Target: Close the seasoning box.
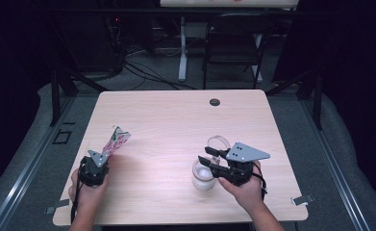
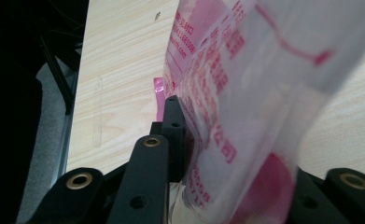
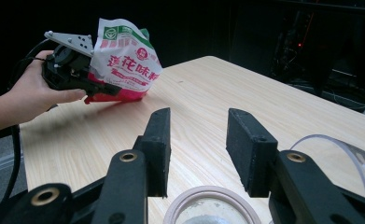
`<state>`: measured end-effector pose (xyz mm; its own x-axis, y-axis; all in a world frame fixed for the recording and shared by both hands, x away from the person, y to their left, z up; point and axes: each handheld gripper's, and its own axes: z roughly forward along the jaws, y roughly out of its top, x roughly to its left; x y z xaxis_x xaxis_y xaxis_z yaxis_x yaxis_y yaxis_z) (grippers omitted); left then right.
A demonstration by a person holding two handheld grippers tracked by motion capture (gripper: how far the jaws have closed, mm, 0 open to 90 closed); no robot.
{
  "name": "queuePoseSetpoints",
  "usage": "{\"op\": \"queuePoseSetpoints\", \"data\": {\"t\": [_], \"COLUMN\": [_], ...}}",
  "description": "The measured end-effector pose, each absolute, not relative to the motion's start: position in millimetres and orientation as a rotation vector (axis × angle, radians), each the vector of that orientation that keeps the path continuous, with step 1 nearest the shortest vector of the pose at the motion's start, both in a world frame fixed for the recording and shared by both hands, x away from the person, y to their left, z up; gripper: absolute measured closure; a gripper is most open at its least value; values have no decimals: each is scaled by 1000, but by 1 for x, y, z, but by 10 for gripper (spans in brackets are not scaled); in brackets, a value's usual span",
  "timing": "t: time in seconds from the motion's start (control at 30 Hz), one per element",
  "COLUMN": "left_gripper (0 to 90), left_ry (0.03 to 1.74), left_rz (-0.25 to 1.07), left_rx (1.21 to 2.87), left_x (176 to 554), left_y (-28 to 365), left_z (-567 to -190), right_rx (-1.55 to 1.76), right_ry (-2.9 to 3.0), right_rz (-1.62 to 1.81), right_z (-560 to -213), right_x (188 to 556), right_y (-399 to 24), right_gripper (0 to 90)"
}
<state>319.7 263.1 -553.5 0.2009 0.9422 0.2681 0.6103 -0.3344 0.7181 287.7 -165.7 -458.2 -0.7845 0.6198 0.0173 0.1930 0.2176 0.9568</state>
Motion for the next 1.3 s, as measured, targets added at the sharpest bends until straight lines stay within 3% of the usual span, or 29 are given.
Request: {"op": "queuePoseSetpoints", "data": {"t": [0.17, 0.37, 0.63, 0.83, 1.3], "left_gripper": [586, 455, 409, 312, 310], "left_ry": [1435, 1440, 1382, 1319, 1190], "left_rz": [892, 895, 872, 831, 762], "left_rx": [1978, 1943, 1920, 1903, 1992], "left_x": [317, 316, 311, 307, 300], "left_y": [267, 269, 265, 259, 232], "left_z": [-551, -550, -543, -537, -539], "right_rx": [757, 767, 770, 770, 789], "right_ry": [2131, 2128, 2131, 2126, 2114], "right_rz": [1590, 1597, 1596, 1598, 1601], "right_z": [-459, -460, -461, -461, -462], "right_x": [288, 289, 289, 289, 291], "right_y": [-165, -165, -164, -164, -167], "right_gripper": [594, 587, 576, 567, 553]}}
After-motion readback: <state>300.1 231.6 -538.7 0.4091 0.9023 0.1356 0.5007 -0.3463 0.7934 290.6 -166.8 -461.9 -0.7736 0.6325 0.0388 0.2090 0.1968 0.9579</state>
